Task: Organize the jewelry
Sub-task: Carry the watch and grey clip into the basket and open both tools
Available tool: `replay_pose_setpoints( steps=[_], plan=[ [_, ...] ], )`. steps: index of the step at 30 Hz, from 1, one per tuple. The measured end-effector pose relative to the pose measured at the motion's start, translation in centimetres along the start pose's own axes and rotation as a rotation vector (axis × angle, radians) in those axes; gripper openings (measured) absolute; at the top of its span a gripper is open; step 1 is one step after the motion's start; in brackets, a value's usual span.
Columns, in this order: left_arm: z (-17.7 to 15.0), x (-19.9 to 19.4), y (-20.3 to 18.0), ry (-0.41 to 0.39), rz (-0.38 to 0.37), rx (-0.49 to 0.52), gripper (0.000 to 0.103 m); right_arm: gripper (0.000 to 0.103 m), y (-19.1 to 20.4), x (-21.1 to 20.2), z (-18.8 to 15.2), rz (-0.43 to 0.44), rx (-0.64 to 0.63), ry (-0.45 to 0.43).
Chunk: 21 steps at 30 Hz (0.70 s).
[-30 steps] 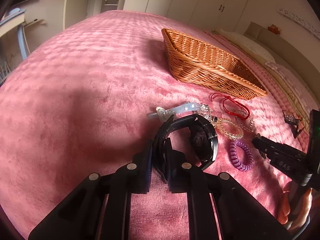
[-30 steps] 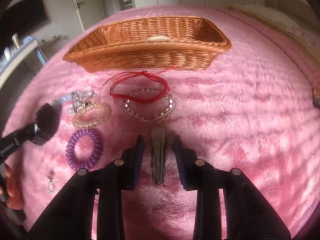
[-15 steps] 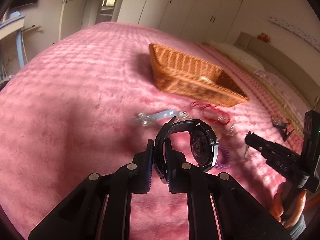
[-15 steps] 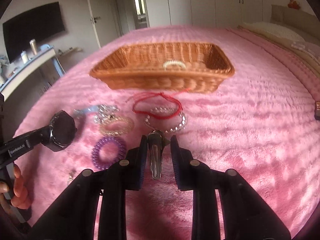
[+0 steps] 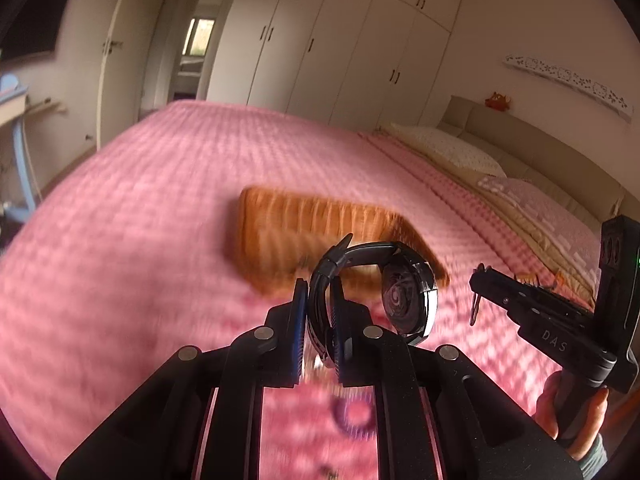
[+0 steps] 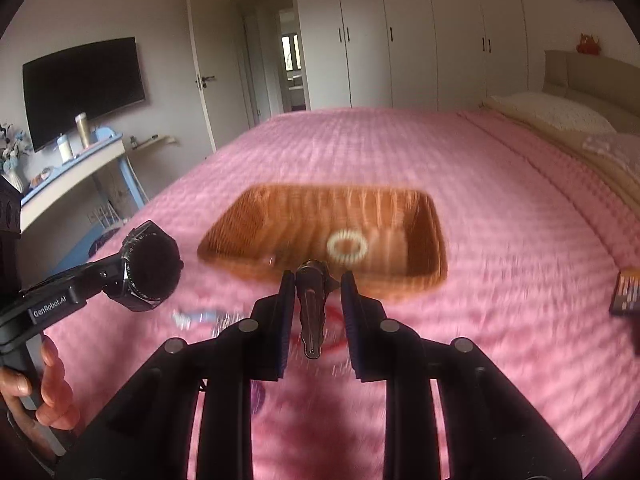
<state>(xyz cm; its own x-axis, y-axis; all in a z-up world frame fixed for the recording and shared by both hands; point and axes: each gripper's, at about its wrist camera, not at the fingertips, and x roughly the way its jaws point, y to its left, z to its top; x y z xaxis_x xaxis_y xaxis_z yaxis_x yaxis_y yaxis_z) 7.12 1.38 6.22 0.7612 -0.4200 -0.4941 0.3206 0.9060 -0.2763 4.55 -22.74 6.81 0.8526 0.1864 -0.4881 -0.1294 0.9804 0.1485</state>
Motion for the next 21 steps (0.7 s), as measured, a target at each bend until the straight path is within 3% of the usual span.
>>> replay_pose_setpoints(
  steps=[4, 10, 15, 21],
  plan=[
    [3.0, 3.1, -0.4, -0.008, -0.001, -0.005, 0.009, 0.021, -1.0, 2.9, 3.4, -0.008, -0.003, 0.014],
    [5.3, 8.3, -0.3, 0.024, 0.023, -0.013, 0.009, 0.021, -3.3, 9.0, 6.5, -0.016, 0.037, 0.11],
    [5.8, 13.0, 0.5, 0.085, 0.055, -0.022, 0.01, 0.021, -5.5, 15.1, 6.6, -0.02, 0.104, 0.242],
    [4.9, 16.5, 1.4, 0.153, 0.094, -0.017, 0.012, 0.021, -6.7, 19.5, 5.1, -0.051, 0.13, 0.36]
  ],
)
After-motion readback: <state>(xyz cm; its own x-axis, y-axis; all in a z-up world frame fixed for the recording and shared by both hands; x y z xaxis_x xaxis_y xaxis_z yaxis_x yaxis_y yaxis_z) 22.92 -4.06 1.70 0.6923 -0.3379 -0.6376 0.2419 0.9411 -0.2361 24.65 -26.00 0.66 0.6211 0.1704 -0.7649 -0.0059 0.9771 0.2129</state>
